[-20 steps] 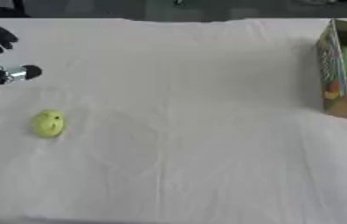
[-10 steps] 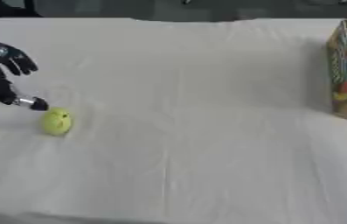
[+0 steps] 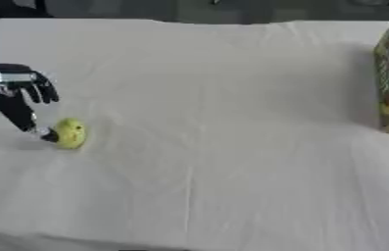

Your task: Pick up the objects with one hand, pass them to the other hand, and then place them into the box on the other side of the table.

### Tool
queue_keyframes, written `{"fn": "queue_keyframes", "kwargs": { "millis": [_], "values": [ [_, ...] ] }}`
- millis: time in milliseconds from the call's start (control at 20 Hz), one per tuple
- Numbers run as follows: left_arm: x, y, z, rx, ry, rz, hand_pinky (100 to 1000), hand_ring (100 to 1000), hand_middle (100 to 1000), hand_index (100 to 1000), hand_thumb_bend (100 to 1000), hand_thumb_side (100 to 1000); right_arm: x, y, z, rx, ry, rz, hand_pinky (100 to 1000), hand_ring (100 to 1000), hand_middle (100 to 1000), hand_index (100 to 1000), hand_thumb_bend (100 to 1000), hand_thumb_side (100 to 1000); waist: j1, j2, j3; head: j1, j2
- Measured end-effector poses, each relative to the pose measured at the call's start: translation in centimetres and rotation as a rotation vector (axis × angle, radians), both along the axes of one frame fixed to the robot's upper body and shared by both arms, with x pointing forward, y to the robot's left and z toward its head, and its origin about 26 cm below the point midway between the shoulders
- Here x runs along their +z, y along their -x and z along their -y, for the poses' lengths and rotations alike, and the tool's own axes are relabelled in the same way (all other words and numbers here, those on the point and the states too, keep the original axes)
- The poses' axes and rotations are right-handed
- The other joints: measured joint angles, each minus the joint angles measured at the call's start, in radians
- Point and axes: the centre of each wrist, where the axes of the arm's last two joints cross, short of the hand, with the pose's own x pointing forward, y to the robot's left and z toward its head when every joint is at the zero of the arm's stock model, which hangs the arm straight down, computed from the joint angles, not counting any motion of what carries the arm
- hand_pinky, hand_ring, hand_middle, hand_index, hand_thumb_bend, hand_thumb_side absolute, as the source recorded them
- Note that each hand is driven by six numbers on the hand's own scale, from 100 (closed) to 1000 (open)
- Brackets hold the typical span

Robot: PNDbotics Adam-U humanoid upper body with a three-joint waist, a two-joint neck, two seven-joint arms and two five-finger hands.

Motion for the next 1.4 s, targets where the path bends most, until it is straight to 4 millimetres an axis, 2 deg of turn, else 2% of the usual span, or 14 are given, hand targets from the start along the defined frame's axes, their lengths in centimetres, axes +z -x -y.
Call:
{"fn": "queue_keyframes", "kwargs": {
  "millis": [300, 700, 850, 1050, 1200, 1400],
  "values": [
    [-0.9, -0.9, 1.2, -0.016, -0.063, -0.012, 749, 785, 708, 783, 730, 124, -0.1, -0.2, -0.3, 0.01, 0.002, -0.009, 1000, 1000, 832, 992, 100, 399, 0.001, 0.0, 0.0, 0.008, 0.0],
    [-1.9, -1.6, 2.3, -0.017, -0.133, 0.022, 747, 784, 706, 781, 725, 108, -0.4, -0.4, -0.3, 0.007, 0.0, -0.018, 1000, 1000, 831, 992, 100, 401, 0.002, 0.0, -0.001, 0.014, 0.0],
    [-2.2, -1.8, 2.4, -0.018, -0.139, 0.014, 741, 779, 695, 725, 658, 100, -0.4, -0.4, -0.3, 0.007, 0.0, -0.018, 1000, 1000, 831, 992, 100, 402, 0.003, 0.0, -0.002, 0.016, 0.001],
    [-2.6, -1.9, 2.4, -0.02, -0.152, -0.014, 737, 773, 682, 708, 565, 100, -0.4, -0.4, -0.3, 0.008, -0.002, -0.018, 1000, 1000, 830, 991, 100, 403, 0.004, 0.0, -0.003, 0.017, 0.001],
    [-2.8, -2.0, 2.5, -0.025, -0.158, -0.033, 725, 756, 658, 648, 447, 100, -0.5, -0.4, -0.4, 0.01, -0.006, -0.019, 1000, 1000, 830, 990, 100, 401, 0.003, -0.002, -0.001, 0.018, 0.001],
    [-2.8, -1.9, 2.6, -0.032, -0.162, -0.042, 711, 742, 640, 602, 440, 100, -0.5, -0.4, -0.4, 0.011, -0.006, -0.018, 1000, 1000, 830, 989, 100, 399, 0.001, -0.002, 0.001, 0.018, 0.001]
  ]
}}
